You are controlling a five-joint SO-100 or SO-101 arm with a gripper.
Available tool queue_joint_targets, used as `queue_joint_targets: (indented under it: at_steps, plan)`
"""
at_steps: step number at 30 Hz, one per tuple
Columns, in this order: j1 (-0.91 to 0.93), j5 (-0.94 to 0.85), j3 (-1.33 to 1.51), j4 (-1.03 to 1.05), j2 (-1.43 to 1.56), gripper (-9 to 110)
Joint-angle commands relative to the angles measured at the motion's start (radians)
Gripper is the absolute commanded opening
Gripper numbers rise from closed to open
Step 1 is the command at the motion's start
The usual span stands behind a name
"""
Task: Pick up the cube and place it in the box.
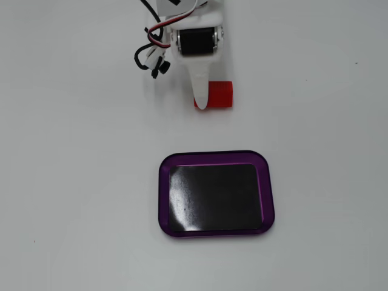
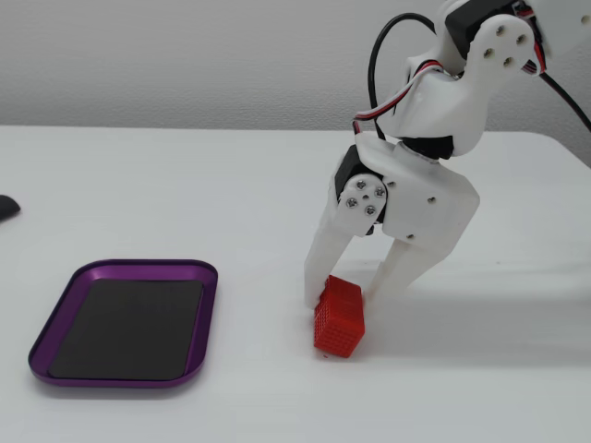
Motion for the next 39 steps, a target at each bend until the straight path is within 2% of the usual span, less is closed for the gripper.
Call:
queue_joint_targets:
  at_steps: [1, 10, 19, 28, 32, 39]
  plan:
    - [-0.002, -0.006, 0.0, -0.008, 0.006, 0]
    - [0.009, -0.002, -0.071, 0.008, 0.06, 0]
    - [0.011, -0.006, -0.091, -0.023, 0.449, 0]
    - [0.011, -0.055, 0.132, -0.445, 0.735, -1]
    - [0.012, -0.097, 0.222, -0.649, 0.684, -1]
    - [0.011, -0.097, 0.163, -0.802, 0.359, -1]
